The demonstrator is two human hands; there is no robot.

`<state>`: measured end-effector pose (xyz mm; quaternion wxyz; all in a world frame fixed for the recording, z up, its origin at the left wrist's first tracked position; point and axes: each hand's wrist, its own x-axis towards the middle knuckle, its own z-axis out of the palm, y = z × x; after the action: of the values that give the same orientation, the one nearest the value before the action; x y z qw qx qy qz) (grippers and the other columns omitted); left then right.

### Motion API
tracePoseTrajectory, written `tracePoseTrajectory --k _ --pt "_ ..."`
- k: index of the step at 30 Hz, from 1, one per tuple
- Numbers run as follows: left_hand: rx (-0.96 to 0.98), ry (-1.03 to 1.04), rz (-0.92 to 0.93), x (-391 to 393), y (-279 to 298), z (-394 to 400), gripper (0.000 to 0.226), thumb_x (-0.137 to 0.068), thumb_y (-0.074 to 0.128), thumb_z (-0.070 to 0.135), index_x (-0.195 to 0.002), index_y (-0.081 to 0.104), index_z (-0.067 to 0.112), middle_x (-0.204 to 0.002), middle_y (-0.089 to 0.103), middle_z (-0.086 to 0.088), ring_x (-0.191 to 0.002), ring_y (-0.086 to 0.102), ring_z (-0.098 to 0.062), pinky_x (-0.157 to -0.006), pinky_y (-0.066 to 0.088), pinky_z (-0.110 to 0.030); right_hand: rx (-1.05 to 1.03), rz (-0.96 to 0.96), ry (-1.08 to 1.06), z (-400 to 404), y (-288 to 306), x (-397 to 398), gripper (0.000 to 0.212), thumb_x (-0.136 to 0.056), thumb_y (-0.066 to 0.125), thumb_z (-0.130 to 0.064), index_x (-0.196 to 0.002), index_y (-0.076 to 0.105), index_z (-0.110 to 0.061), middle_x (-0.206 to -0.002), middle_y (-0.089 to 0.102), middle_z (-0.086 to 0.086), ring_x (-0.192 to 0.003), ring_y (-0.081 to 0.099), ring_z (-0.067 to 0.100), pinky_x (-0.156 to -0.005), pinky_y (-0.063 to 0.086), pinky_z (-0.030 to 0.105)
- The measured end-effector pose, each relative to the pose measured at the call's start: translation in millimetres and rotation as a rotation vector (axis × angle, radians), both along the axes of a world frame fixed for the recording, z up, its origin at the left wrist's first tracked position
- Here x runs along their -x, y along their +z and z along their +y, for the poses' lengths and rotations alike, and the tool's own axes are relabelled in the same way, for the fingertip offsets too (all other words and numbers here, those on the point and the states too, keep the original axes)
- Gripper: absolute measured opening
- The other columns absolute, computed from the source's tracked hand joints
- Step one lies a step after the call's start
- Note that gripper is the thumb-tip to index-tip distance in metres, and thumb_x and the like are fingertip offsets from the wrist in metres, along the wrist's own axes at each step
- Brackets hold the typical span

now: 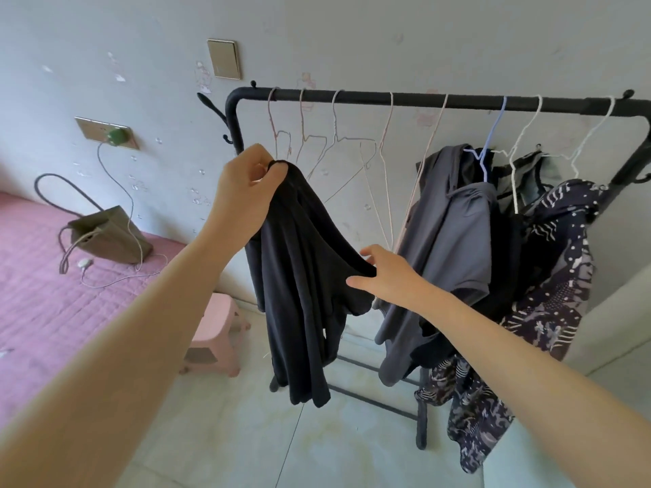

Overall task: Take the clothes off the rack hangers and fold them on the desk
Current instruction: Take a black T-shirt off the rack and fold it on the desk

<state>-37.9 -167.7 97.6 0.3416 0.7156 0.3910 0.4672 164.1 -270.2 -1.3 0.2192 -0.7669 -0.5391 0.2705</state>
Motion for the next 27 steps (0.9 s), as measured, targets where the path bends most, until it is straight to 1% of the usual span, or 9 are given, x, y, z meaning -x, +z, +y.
tracePoseTrajectory --k 3,4,6,8,11,15,19,24,27 --pt "-0.026 0.12 -0.031 19 -3 -23 0.023 -0.091 0.056 0.021 -0.085 0.049 0.0 -0.07 0.041 -0.008 -0.061 0.035 -0.012 -0.051 0.029 -0.018 0.014 -0.069 0.049 -3 -13 -1 0.029 -0.088 0.063 -0.03 -0.109 0.058 -0.01 -0.1 0.064 0.005 -0.085 0.062 0.023 -0.075 0.051 0.032" --pt "-0.036 0.161 -0.036 27 -4 -32 0.023 -0.091 0.056 0.021 -0.083 0.049 0.001 -0.068 0.041 -0.006 -0.06 0.035 -0.009 -0.05 0.028 -0.018 -0.001 -0.096 0.07 -4 -15 0 0.021 -0.09 0.061 -0.027 -0.094 0.06 -0.006 -0.086 0.063 0.007 -0.078 0.059 0.025 -0.067 0.047 0.028" --pt "-0.047 0.259 -0.029 44 -10 -49 0.02 -0.09 0.056 0.021 -0.079 0.048 0.006 -0.065 0.04 0.001 -0.057 0.034 -0.006 -0.05 0.028 -0.015 -0.053 -0.095 0.091 -9 -18 5 0.025 -0.092 0.058 -0.022 -0.074 0.053 -0.005 -0.068 0.053 0.005 -0.068 0.05 0.023 -0.056 0.034 0.026" --pt "-0.048 0.366 -0.013 63 -18 -68 0.02 -0.089 0.055 0.02 -0.078 0.048 0.005 -0.065 0.04 0.005 -0.059 0.036 -0.005 -0.056 0.032 -0.016 -0.097 -0.033 0.096 -13 -19 11 0.021 -0.092 0.056 -0.02 -0.078 0.053 -0.004 -0.067 0.049 0.006 -0.066 0.045 0.021 -0.055 0.032 0.027" --pt "0.003 0.512 -0.049 97 -35 -95 0.019 -0.087 0.054 0.021 -0.075 0.051 0.006 -0.068 0.043 0.005 -0.069 0.042 -0.012 -0.065 0.035 -0.028 -0.146 0.169 0.064 -16 -18 24 0.024 -0.093 0.056 -0.022 -0.09 0.057 0.003 -0.074 0.052 0.009 -0.07 0.047 0.02 -0.062 0.039 0.031" --pt "0.104 0.739 -0.091 153 -63 -141 0.018 -0.084 0.052 0.022 -0.072 0.046 0.01 -0.066 0.038 0.001 -0.066 0.037 -0.019 -0.06 0.032 -0.037 -0.182 0.408 0.057 -17 -13 59 0.021 -0.095 0.057 -0.022 -0.095 0.065 -0.003 -0.094 0.066 0.015 -0.084 0.059 0.019 -0.083 0.052 0.039" --pt "0.131 0.923 -0.036 213 -79 -201 0.02 -0.089 0.047 0.019 -0.073 0.038 0.011 -0.067 0.029 0.0 -0.064 0.029 -0.017 -0.058 0.026 -0.032 -0.276 0.401 0.209 -18 -3 126 0.019 -0.098 0.051 -0.022 -0.102 0.065 -0.011 -0.097 0.066 0.004 -0.09 0.059 0.017 -0.085 0.049 0.033" --pt "0.1 1.112 0.119 279 -85 -277 0.03 -0.096 0.039 0.013 -0.067 0.032 0.018 -0.067 0.032 0.002 -0.06 0.03 -0.012 -0.056 0.026 -0.029 -0.404 0.385 0.459 -31 8 222 0.019 -0.1 0.045 -0.017 -0.103 0.062 -0.01 -0.087 0.06 0.001 -0.073 0.052 0.009 -0.063 0.041 0.011" --pt "0.073 1.231 0.187 318 -88 -322 0.027 -0.098 0.037 0.011 -0.071 0.033 0.015 -0.066 0.033 0.002 -0.06 0.032 -0.011 -0.057 0.028 -0.025 -0.46 0.384 0.601 -42 12 279 0.018 -0.099 0.047 -0.014 -0.104 0.064 -0.009 -0.083 0.058 -0.006 -0.08 0.052 0.012 -0.073 0.039 0.017"
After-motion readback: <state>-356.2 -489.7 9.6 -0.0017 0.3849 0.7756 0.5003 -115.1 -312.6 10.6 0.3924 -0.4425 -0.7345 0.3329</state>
